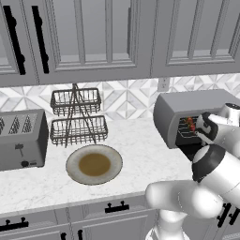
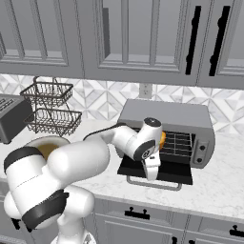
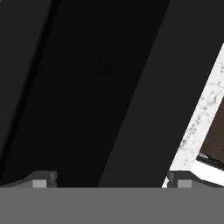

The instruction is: Pick up the kebab skewer and baguette bread, and place them inside the toaster oven. Close the toaster oven door and start by setting the timer.

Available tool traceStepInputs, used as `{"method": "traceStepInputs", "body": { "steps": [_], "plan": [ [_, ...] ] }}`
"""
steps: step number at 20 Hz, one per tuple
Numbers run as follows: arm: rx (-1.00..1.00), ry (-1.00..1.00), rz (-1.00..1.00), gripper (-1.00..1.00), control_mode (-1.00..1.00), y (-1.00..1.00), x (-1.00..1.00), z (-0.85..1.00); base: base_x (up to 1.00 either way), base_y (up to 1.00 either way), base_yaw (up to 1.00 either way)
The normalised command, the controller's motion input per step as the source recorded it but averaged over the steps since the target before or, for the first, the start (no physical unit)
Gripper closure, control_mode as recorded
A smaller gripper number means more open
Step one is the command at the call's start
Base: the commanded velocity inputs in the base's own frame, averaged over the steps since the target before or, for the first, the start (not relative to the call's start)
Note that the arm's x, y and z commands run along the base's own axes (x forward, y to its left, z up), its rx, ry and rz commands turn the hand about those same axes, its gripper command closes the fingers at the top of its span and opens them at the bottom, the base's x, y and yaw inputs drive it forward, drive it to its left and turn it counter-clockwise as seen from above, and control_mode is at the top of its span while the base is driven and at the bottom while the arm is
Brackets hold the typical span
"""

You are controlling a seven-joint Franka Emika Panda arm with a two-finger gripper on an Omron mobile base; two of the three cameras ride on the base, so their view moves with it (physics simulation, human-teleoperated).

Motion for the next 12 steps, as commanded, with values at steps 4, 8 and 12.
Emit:
{"method": "traceStepInputs", "body": {
  "steps": [4,8,12],
  "plan": [
    [-0.31,0.00,-0.10,-1.00,-1.00,0.00,-0.02,0.00,0.00,0.00,0.00],
    [-0.26,0.00,-0.06,-1.00,-1.00,0.00,0.12,0.02,0.00,0.00,0.00],
    [-0.21,0.01,-0.02,-1.00,-1.00,0.00,0.15,0.03,0.00,0.00,0.00]
  ]
}}
